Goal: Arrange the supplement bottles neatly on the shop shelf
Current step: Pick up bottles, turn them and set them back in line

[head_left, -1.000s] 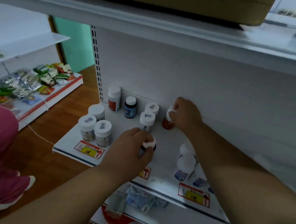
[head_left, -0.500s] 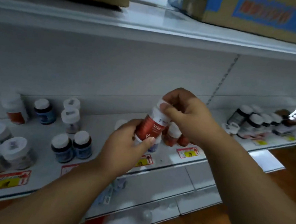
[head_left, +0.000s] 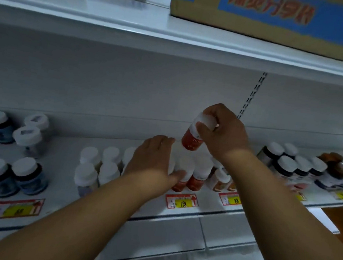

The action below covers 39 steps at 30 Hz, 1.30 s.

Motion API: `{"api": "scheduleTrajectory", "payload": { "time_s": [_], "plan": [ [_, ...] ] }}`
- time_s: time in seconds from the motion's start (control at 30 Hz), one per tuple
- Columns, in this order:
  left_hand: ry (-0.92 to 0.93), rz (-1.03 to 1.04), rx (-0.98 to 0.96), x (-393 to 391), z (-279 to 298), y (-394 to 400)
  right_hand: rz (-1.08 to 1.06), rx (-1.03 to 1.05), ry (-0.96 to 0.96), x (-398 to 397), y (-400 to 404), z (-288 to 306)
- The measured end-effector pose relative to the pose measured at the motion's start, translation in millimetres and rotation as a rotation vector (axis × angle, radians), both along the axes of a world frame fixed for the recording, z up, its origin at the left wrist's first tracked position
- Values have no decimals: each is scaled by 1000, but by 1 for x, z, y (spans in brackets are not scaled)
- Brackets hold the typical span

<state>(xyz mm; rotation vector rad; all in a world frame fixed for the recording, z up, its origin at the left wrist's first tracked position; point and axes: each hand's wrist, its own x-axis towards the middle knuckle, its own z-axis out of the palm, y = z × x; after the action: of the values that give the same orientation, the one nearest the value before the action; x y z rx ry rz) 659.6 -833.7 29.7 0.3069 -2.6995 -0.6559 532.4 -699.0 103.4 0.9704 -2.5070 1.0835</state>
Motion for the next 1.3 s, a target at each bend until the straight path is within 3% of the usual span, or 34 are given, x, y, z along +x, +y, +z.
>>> {"api": "scheduleTrajectory", "payload": {
  "time_s": [0.23,0.4,0.6,0.9,1.3],
  "plan": [
    [-381,98,-248,-49,-16,14,294,323,-107,-49,-20,-57],
    [-299,151,-302,-52,-24,20,458,323,-157,-60,-24,-79],
    [-233,183,-314,-50,-25,28,502,324,-167,-65,-27,-86],
    [-330,87,-31,-58,-16,2,522,348,-151,-69,-28,-92],
    [-349,157,-74,-50,-18,14,518,314,-192,-71,-26,-95]
  ]
}}
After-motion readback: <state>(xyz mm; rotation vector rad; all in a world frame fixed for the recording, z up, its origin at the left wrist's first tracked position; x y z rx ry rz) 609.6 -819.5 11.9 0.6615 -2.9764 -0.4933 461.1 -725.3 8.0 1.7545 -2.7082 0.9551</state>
